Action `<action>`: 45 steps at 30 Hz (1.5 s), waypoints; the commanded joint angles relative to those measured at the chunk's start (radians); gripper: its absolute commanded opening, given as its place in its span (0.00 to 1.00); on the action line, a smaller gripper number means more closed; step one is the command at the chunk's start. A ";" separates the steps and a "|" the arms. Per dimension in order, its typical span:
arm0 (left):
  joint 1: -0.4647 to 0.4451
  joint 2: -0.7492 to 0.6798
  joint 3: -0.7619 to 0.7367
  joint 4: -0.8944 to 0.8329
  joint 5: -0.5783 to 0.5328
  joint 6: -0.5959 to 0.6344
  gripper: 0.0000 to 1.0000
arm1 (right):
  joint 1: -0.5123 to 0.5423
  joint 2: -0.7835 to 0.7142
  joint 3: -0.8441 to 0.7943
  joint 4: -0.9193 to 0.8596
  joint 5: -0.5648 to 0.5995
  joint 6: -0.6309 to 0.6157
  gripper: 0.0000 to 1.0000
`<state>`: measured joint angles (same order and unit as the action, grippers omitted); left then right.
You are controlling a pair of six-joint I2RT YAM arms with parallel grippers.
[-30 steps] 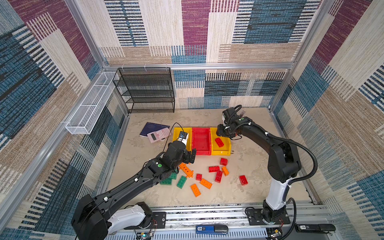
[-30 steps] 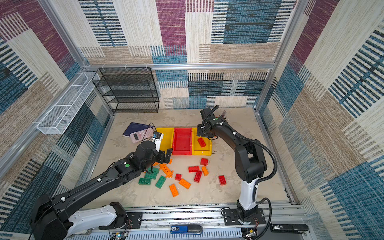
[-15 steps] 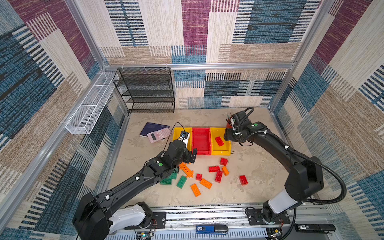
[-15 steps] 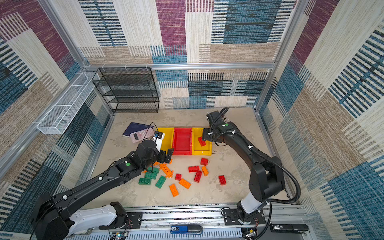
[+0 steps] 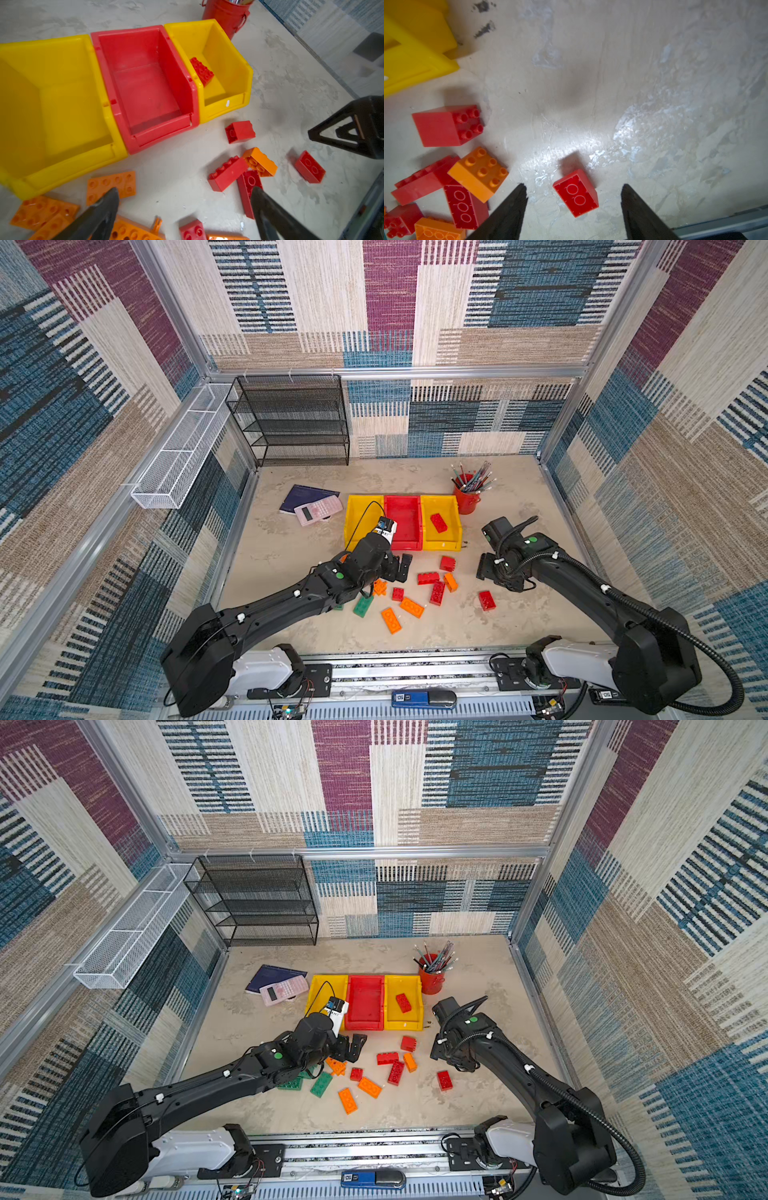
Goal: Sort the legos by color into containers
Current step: 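Move the right gripper back to the bricks and grasp another red brick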
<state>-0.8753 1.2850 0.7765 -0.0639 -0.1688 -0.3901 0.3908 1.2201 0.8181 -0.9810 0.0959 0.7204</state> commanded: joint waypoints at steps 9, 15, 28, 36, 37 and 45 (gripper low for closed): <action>-0.037 0.031 0.037 0.041 0.009 0.045 0.99 | 0.005 -0.039 -0.104 0.073 -0.135 0.066 0.67; -0.036 0.027 0.044 0.024 -0.025 0.086 0.99 | 0.006 0.003 -0.129 0.124 -0.163 0.025 0.65; -0.035 0.027 0.053 -0.006 -0.032 0.109 0.99 | 0.006 0.076 -0.150 0.192 -0.215 -0.037 0.56; -0.033 0.013 0.025 0.010 -0.045 0.089 0.99 | 0.010 0.045 -0.172 0.172 -0.219 -0.032 0.50; -0.034 0.010 0.019 0.017 -0.044 0.082 0.99 | 0.010 0.045 -0.173 0.171 -0.216 -0.035 0.50; -0.034 -0.017 -0.017 0.023 -0.050 0.053 0.99 | 0.012 0.067 -0.185 0.163 -0.200 -0.055 0.42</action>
<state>-0.9100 1.2812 0.7689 -0.0631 -0.2070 -0.3191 0.4015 1.2823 0.6384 -0.8146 -0.1219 0.6781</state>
